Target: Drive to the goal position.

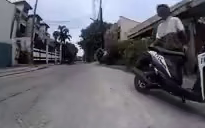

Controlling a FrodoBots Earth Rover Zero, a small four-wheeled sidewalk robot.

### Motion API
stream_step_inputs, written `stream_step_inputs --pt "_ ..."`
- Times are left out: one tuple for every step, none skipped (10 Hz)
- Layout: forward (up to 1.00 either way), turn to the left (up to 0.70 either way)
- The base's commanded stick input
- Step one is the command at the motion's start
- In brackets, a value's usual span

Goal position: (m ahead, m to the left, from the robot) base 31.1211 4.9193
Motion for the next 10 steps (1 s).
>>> stream_step_inputs --pt "1.0 0.0" --pt "1.0 0.0" --pt "1.0 0.0" --pt "1.0 0.0" --pt "1.0 0.0" --pt "1.0 0.0" --pt "1.0 0.0" --pt "1.0 0.0" --pt "1.0 0.0" --pt "1.0 0.0"
